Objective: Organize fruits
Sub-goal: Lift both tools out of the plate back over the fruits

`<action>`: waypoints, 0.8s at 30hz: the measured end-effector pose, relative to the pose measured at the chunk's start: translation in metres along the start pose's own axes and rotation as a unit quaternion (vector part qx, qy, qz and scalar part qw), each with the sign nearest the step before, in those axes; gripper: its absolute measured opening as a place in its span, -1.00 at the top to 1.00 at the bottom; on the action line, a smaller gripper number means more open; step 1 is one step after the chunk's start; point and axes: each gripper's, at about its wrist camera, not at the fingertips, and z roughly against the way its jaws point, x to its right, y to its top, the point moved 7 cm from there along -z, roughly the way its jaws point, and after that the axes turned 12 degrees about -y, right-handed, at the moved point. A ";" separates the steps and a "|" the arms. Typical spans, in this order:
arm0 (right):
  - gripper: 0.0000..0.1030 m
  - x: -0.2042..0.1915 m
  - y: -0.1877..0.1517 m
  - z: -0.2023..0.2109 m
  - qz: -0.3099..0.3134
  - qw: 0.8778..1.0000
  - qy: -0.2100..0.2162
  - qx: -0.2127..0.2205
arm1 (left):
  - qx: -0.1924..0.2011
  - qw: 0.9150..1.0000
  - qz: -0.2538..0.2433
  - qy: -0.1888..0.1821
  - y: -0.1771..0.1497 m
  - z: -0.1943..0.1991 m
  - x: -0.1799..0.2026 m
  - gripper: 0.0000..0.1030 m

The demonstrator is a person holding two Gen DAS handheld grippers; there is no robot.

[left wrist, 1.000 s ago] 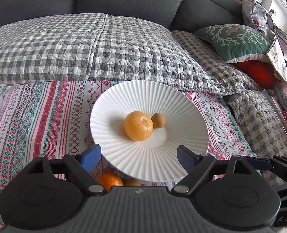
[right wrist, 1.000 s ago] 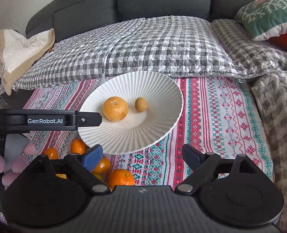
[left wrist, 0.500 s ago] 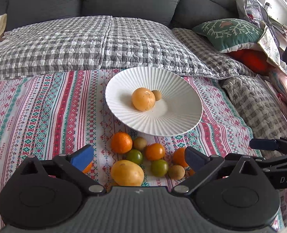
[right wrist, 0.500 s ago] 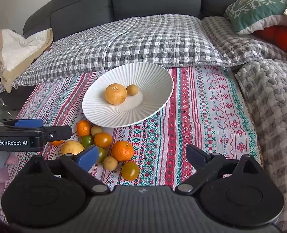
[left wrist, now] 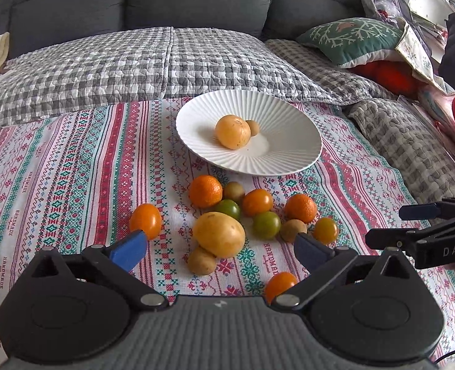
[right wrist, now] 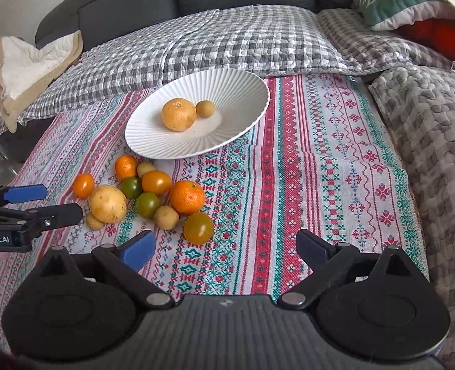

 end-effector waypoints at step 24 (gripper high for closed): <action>-0.99 -0.008 -0.042 -0.018 0.120 0.993 0.010 -0.001 | -0.018 0.996 -0.086 -0.031 -0.047 -0.019 -0.003 -1.00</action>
